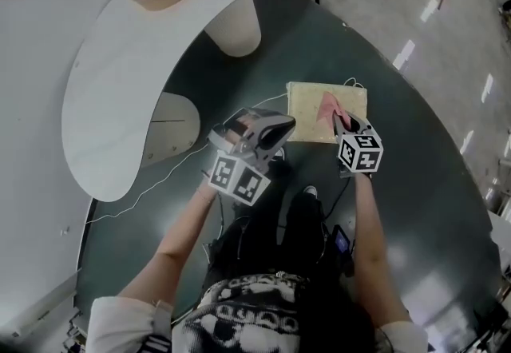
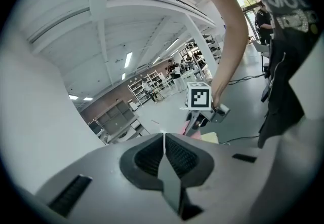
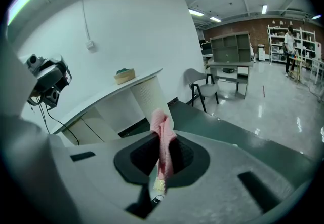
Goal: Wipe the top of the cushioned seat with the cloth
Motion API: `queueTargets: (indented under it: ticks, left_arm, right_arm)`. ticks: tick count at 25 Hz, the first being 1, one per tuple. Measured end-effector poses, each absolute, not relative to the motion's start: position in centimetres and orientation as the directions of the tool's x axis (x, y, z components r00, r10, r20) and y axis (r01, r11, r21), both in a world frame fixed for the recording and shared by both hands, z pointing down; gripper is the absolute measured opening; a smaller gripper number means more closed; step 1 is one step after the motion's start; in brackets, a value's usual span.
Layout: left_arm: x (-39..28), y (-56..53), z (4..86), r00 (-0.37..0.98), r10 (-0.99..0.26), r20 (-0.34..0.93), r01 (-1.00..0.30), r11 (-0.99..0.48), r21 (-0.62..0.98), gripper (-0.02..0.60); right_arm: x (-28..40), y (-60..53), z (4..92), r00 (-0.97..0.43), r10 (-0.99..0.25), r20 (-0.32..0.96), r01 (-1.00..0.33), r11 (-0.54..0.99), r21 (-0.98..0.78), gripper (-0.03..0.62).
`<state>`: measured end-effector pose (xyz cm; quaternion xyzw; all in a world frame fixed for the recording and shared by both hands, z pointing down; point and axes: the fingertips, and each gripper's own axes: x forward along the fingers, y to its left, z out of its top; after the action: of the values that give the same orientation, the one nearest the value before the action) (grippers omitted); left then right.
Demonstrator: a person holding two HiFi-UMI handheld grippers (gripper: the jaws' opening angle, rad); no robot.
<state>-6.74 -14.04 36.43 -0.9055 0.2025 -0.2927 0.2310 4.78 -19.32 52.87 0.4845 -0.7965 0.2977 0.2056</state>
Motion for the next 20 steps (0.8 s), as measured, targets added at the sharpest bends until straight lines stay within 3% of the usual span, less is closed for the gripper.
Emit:
queueTargets:
  ticks: [20]
  left_arm:
    - [-5.7,-18.6,52.7,0.7,-0.542,0.466,-0.323,-0.822,-0.47,0.012]
  right_arm:
    - [0.8,-24.6,75.7,-0.568,-0.462,0.681,-0.819,0.395,-0.415,0.008]
